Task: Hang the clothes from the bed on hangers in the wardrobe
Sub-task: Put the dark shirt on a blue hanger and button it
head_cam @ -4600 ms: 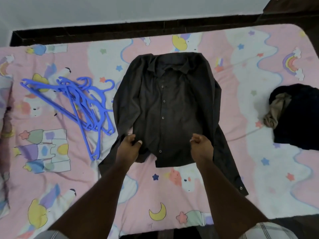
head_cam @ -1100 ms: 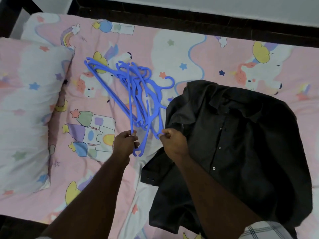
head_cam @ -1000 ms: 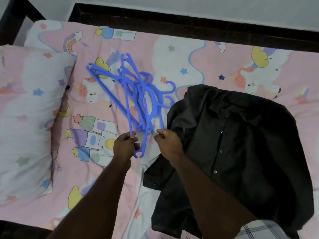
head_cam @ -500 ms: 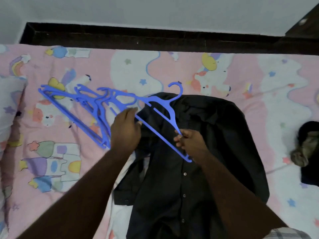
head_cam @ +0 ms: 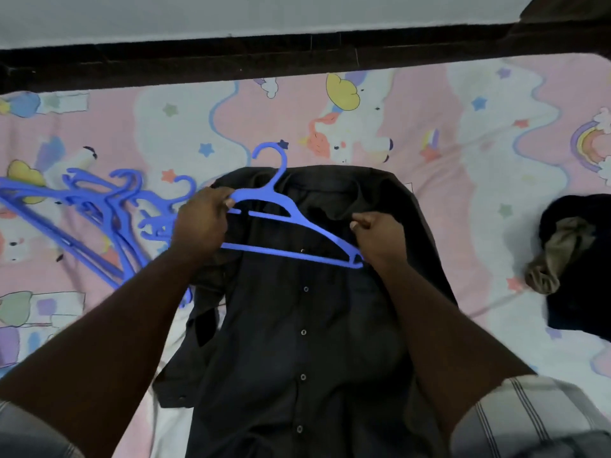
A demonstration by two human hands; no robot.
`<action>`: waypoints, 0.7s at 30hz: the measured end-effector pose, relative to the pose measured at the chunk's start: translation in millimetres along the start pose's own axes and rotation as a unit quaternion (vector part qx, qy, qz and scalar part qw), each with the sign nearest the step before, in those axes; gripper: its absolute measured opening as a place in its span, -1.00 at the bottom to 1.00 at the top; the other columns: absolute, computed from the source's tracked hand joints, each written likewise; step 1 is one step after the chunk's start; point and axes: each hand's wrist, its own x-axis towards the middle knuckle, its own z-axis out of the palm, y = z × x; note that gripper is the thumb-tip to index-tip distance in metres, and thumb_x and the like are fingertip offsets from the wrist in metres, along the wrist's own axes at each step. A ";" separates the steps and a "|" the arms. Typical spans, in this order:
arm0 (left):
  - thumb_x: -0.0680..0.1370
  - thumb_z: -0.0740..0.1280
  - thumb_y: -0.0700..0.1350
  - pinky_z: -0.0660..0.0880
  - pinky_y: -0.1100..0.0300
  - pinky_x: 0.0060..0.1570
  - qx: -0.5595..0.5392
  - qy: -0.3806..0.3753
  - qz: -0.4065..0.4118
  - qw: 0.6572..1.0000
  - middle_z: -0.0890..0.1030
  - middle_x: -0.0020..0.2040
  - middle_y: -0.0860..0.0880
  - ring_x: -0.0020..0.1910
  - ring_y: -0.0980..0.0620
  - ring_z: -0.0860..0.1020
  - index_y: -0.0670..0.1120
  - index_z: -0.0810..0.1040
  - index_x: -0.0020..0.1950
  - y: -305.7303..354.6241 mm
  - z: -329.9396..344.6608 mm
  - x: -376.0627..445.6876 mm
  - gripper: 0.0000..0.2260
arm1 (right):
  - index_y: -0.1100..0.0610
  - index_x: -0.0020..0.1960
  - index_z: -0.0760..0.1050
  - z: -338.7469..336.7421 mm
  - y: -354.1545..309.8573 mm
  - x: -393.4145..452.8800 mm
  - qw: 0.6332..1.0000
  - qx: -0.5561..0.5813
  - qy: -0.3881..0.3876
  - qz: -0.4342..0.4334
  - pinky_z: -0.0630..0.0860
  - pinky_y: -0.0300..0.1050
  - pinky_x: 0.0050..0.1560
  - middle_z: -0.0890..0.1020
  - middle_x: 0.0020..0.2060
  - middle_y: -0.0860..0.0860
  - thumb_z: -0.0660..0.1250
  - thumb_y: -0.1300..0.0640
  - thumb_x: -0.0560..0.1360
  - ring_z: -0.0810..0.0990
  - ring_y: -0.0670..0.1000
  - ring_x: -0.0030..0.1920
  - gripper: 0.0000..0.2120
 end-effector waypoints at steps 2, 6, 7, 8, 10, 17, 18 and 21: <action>0.65 0.13 -0.09 0.44 -0.07 -0.03 0.023 0.031 -0.016 0.999 0.58 -0.04 -0.26 0.01 -0.31 0.54 -0.17 0.60 0.20 -10.0 -3.8 3.9 -0.69 | 0.18 0.16 0.66 1.5 -6.3 18.6 0.999 -0.040 0.013 -0.013 0.48 -0.10 0.17 0.70 0.08 0.09 0.31 0.11 0.60 0.63 0.14 0.12 -0.76; 0.67 0.12 -0.10 0.40 0.00 -0.12 0.048 0.050 -0.044 0.997 0.56 -0.08 -0.22 -0.06 -0.29 0.54 -0.17 0.61 0.16 -17.9 -6.3 8.0 -0.70 | 0.16 -0.12 0.44 10.2 -18.4 41.5 0.998 -0.046 0.024 0.032 0.46 -0.04 -0.15 0.51 -0.26 0.02 0.38 -0.04 0.55 0.48 0.05 -0.23 -0.72; 0.68 0.14 -0.13 0.40 -0.01 -0.09 0.046 0.053 -0.054 0.996 0.57 -0.06 -0.24 -0.04 -0.29 0.54 -0.18 0.61 0.18 -15.7 -6.2 7.1 -0.73 | 0.17 -0.08 0.41 13.0 -17.9 45.5 0.998 -0.044 0.024 0.045 0.47 -0.03 -0.14 0.51 -0.21 0.05 0.40 -0.01 0.54 0.48 0.06 -0.20 -0.73; 0.68 0.16 -0.16 0.42 -0.03 -0.05 0.041 0.056 -0.063 0.996 0.57 -0.02 -0.26 0.00 -0.30 0.54 -0.20 0.60 0.21 -13.2 -6.2 5.7 -0.74 | 0.17 -0.05 0.39 11.5 -20.4 44.3 0.997 -0.051 0.021 0.058 0.52 -0.01 -0.08 0.53 -0.15 0.09 0.39 0.06 0.53 0.50 0.09 -0.15 -0.77; 0.68 0.17 -0.18 0.44 -0.08 0.05 0.034 0.061 -0.079 0.994 0.58 0.07 -0.31 0.08 -0.33 0.53 -0.24 0.59 0.25 -9.2 -9.5 3.3 -0.74 | 0.18 -0.06 0.41 7.2 -20.5 44.5 0.995 -0.070 0.034 0.060 0.59 0.06 0.06 0.56 -0.12 0.15 0.32 0.20 0.51 0.55 0.15 -0.10 -0.91; 0.64 0.19 -0.26 0.43 -0.08 0.12 0.016 0.110 -0.122 0.986 0.59 0.12 -0.35 0.14 -0.33 0.53 -0.26 0.59 0.23 -3.6 -27.3 10.1 -0.75 | 0.14 0.15 0.65 -26.4 -7.4 23.8 0.995 -0.033 0.093 0.014 0.55 0.02 0.17 0.71 0.04 0.08 0.24 0.20 0.49 0.64 0.16 0.09 -0.69; 0.64 0.19 -0.26 0.44 -0.09 0.12 0.017 0.109 -0.113 0.987 0.59 0.11 -0.34 0.14 -0.33 0.54 -0.26 0.60 0.21 -1.1 -25.1 13.0 -0.75 | 0.14 0.14 0.66 -32.6 -9.6 18.4 0.995 -0.032 0.096 -0.001 0.55 0.00 0.16 0.71 0.03 0.07 0.24 0.20 0.49 0.64 0.14 0.07 -0.70; 0.63 0.16 -0.19 0.44 -0.08 0.02 0.018 0.093 -0.087 0.992 0.60 0.02 -0.29 0.06 -0.31 0.54 -0.21 0.61 0.16 14.4 -12.2 23.8 -0.74 | 0.12 0.17 0.67 -49.6 -18.5 5.7 0.994 -0.025 0.099 -0.036 0.47 -0.21 0.18 0.72 0.06 0.02 0.25 0.20 0.55 0.65 0.06 0.08 -0.71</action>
